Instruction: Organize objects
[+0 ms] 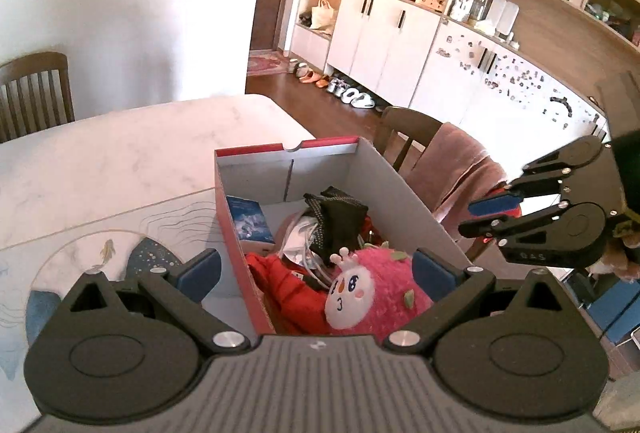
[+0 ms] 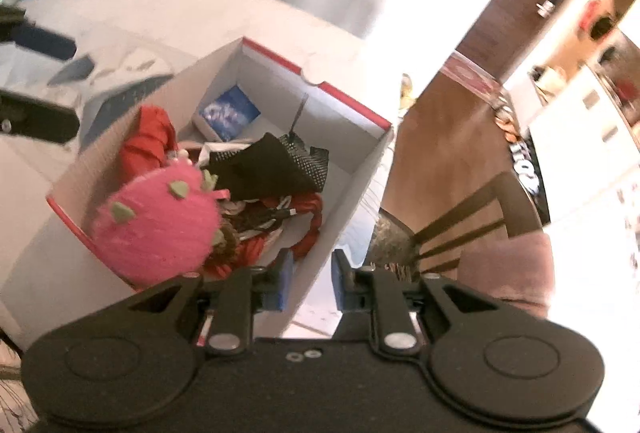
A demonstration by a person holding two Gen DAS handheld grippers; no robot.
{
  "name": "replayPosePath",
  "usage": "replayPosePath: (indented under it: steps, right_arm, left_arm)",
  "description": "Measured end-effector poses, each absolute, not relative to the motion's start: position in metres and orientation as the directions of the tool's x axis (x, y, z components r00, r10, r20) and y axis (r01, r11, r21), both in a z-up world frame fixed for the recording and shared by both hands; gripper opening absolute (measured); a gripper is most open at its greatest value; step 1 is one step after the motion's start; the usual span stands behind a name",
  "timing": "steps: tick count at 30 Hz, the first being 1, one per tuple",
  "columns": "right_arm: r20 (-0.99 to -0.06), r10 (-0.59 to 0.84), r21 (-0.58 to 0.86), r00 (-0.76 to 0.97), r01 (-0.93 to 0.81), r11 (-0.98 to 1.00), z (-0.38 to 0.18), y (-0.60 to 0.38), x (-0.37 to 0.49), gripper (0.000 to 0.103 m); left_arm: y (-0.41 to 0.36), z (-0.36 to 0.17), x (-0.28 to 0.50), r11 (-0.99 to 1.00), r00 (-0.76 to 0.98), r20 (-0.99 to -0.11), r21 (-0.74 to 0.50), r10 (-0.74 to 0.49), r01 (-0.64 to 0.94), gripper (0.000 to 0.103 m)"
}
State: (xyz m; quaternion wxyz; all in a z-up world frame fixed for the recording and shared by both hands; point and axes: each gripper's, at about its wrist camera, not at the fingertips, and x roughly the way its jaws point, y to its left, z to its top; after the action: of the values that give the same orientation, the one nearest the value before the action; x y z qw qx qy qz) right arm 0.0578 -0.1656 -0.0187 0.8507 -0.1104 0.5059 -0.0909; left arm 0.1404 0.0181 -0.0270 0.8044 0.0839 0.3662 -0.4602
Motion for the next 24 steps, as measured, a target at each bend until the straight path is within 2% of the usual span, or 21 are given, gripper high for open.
replayPosePath:
  steps: [16,24]
  right_arm:
    - [-0.707,-0.307,-0.104,0.638,0.335,0.936,0.016,-0.114,-0.006,0.029]
    - [-0.644,-0.316,-0.025,0.697,0.393,0.919,0.021,-0.093,-0.028,0.047]
  left_arm:
    - [0.055,-0.018,0.108,0.52,0.305,-0.625,-0.193,-0.719,0.832,0.103]
    - [0.072,-0.012,0.095,0.531,0.347,-0.594,-0.161,-0.725,0.832,0.103]
